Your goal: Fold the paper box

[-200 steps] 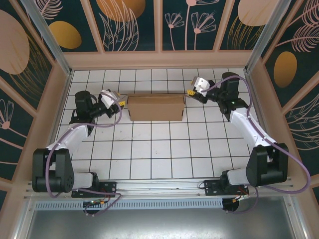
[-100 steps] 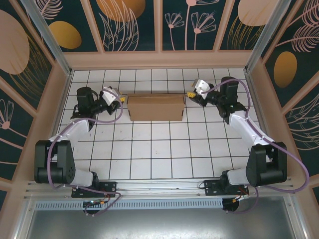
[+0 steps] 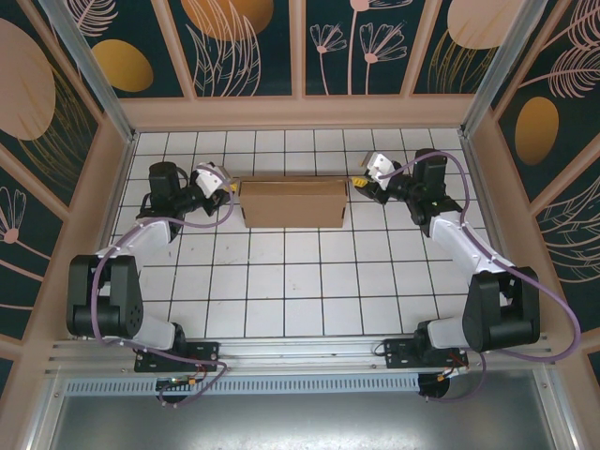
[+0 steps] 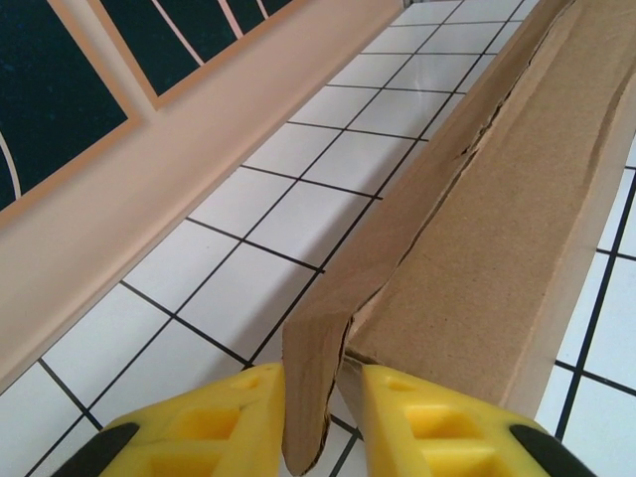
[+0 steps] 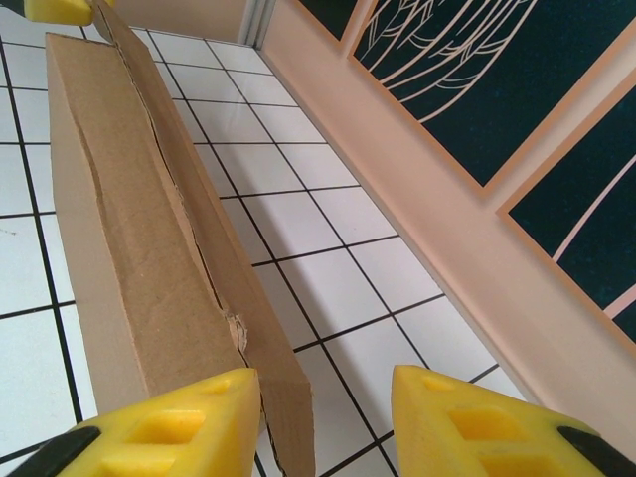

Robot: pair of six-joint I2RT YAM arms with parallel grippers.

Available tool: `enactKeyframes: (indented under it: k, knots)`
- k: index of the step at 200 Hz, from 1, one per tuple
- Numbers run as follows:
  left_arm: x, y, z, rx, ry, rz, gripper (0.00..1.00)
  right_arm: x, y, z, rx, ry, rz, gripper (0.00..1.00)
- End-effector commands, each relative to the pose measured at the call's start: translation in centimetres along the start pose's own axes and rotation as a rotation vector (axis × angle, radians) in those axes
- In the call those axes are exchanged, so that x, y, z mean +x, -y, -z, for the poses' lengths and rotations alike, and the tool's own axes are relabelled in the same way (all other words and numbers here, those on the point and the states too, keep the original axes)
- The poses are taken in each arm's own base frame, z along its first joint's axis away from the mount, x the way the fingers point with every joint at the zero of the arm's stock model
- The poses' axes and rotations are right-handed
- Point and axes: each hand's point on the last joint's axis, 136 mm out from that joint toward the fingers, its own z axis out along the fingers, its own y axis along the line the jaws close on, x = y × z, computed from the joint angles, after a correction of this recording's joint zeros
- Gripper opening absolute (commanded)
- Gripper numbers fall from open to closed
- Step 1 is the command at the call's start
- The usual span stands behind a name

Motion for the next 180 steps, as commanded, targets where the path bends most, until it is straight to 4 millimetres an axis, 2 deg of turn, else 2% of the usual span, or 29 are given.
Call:
enactKeyframes:
  k: [1,59,100,151,180]
  knots:
    - [-0.6,-0.3,-0.5,0.007,0.002,-0.025,0.24,-0.5,-0.2,0.2,0.015,0.006,0.015,0.4]
    - [-0.6,0.1,-0.8,0.023,-0.019,-0.033,0.0,0.1,-0.6,0.5,-0.004,-0.046,0.055,0.37]
    - [-0.9,0.0,-0.8,0.014,-0.022,-0.033,0.0,0.3,-1.2,0.9,-0.036,-0.048,0.071,0.42]
    - [-0.8,0.1,-0.7,0.018,-0.036,-0.039,0.0,2.6,-1.5,-0.5,-0.059,-0.086,0.052,0.43]
    - [-0.3,0.2,-0.8,0.02,-0.046,-0.031,0.0,2.9,-1.2,-1.3,-0.072,-0.095,0.043,0.41]
